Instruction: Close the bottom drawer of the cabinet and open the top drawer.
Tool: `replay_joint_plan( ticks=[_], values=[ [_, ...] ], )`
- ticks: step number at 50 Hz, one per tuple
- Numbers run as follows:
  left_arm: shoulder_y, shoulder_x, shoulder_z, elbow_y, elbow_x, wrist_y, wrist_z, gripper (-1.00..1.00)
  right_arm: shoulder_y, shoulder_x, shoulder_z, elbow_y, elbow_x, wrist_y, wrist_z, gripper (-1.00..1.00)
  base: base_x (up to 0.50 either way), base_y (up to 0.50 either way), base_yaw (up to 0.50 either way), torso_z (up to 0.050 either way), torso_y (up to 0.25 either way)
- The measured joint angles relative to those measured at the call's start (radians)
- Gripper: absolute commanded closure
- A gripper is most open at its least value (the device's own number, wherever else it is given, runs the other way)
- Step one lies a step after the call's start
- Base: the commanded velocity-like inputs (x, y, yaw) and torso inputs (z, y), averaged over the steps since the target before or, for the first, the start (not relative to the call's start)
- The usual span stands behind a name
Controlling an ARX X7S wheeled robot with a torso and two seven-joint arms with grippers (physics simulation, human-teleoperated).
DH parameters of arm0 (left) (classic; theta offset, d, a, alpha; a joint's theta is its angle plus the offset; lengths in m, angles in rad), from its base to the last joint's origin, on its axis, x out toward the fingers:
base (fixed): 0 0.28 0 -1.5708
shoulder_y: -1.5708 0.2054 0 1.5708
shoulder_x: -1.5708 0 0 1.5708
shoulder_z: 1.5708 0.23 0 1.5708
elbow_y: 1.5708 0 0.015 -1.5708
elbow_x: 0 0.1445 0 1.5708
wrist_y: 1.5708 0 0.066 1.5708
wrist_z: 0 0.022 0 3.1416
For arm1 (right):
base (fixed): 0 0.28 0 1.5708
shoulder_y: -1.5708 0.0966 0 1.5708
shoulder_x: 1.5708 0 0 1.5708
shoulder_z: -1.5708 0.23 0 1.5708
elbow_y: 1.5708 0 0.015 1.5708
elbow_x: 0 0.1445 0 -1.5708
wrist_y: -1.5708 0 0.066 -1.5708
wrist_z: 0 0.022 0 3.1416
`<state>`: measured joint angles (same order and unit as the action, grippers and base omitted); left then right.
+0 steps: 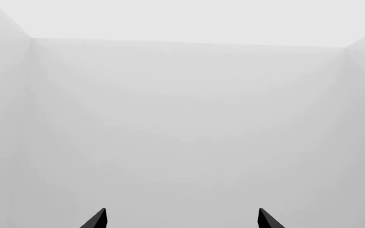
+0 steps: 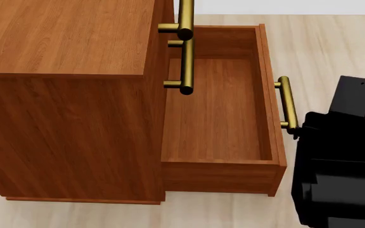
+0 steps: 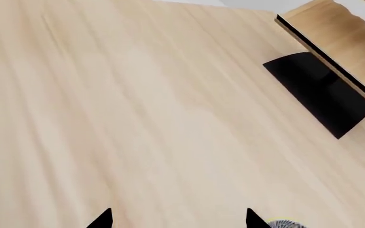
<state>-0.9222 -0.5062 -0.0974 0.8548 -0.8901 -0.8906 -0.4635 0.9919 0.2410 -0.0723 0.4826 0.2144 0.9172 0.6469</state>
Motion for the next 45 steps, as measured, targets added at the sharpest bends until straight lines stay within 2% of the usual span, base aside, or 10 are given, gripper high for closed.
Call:
replay_joint_plan(
  ticks=[45],
  values=[
    [-0.001, -0.012, 0.013, -0.002, -0.012, 0.015, -0.017, -1.00, -0.008, -0.024, -0.013, 0.160, 0.014, -0.088, -0.055, -1.00, 0.00, 0.00, 0.00, 0.000, 0.000]
  ],
)
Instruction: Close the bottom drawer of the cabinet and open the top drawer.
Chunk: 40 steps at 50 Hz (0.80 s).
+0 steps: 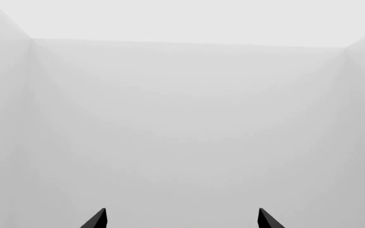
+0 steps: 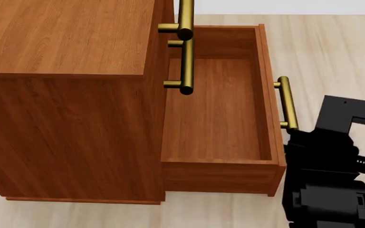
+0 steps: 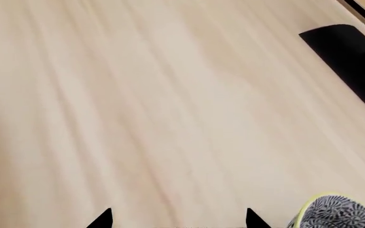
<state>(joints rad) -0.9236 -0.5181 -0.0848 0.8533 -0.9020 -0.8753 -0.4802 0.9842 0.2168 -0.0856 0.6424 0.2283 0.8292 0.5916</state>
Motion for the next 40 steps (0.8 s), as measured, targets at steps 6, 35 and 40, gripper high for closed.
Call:
replay_joint_plan(
  ticks=[6, 35, 40],
  values=[
    [0.002, -0.002, 0.000, -0.001, 0.000, 0.004, 0.000, -1.00, 0.002, -0.003, 0.000, 0.023, 0.000, -0.016, -0.009, -1.00, 0.00, 0.00, 0.00, 0.000, 0.000],
    [-0.003, -0.010, 0.013, -0.003, -0.004, 0.012, -0.009, -1.00, 0.009, -0.024, -0.049, 0.053, 0.034, -0.051, -0.129, -1.00, 0.00, 0.00, 0.00, 0.000, 0.000],
    [-0.001, -0.011, 0.016, -0.004, -0.003, 0.016, -0.010, -1.00, 0.013, -0.030, -0.063, 0.061, 0.036, -0.059, -0.153, -1.00, 0.00, 0.00, 0.00, 0.000, 0.000]
  ],
)
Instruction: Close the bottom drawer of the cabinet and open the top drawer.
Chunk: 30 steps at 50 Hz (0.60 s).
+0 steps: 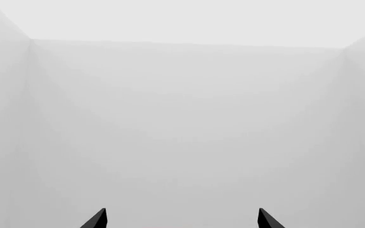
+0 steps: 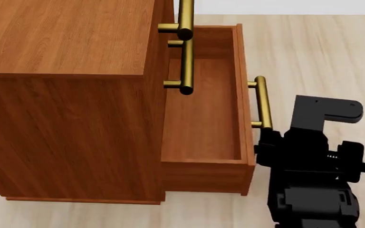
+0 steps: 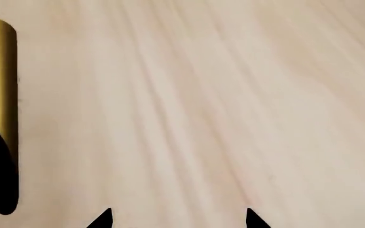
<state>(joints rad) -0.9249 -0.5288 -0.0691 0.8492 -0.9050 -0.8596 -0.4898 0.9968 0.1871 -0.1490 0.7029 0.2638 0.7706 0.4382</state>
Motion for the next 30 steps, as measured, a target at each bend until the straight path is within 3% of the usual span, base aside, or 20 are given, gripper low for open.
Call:
replay_joint_plan(
  ticks=[30],
  values=[
    [-0.001, -0.012, 0.002, -0.002, -0.010, 0.010, -0.008, -1.00, -0.004, -0.031, -0.081, -0.018, 0.051, -0.060, -0.208, -1.00, 0.00, 0.00, 0.00, 0.000, 0.000]
  ],
)
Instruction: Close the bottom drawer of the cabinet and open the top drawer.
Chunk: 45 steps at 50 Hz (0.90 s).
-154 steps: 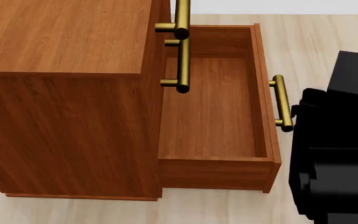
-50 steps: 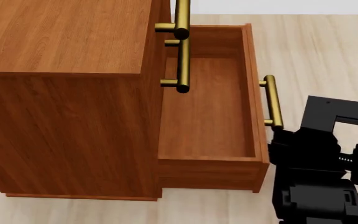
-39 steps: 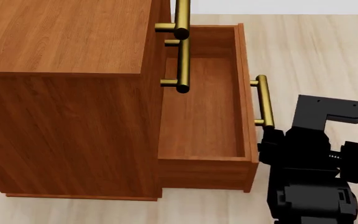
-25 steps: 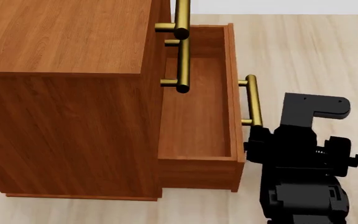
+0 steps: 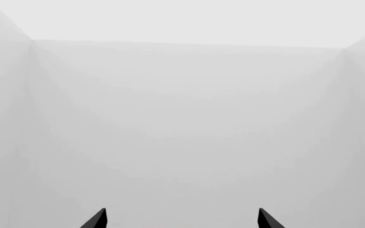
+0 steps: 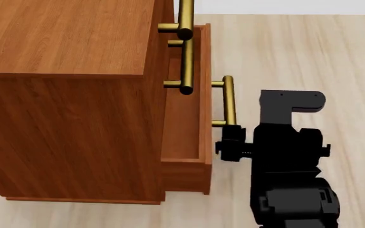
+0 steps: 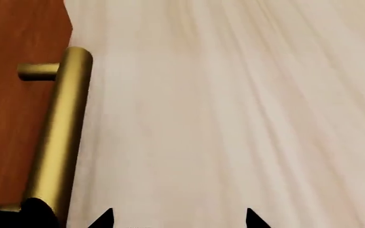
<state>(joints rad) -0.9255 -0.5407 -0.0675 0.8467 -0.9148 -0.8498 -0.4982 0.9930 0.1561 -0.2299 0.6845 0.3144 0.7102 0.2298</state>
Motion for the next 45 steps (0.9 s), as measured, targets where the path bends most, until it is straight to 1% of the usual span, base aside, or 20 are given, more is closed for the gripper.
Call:
replay_joint_plan(
  ticks=[13, 34, 45],
  values=[
    [-0.006, -0.003, 0.003, -0.001, -0.007, 0.001, -0.006, -1.00, 0.004, -0.026, -0.036, 0.015, 0.009, -0.026, -0.061, -1.00, 0.00, 0.00, 0.00, 0.000, 0.000],
    [-0.026, -0.008, 0.006, -0.001, -0.026, -0.003, -0.019, -1.00, 0.037, -0.085, -0.093, 0.112, 0.020, -0.098, -0.151, -1.00, 0.00, 0.00, 0.00, 0.000, 0.000],
    [-0.027, -0.013, 0.005, 0.002, -0.035, -0.002, -0.026, -1.00, 0.046, -0.087, -0.115, 0.135, 0.025, -0.115, -0.166, -1.00, 0.00, 0.00, 0.00, 0.000, 0.000]
  ],
)
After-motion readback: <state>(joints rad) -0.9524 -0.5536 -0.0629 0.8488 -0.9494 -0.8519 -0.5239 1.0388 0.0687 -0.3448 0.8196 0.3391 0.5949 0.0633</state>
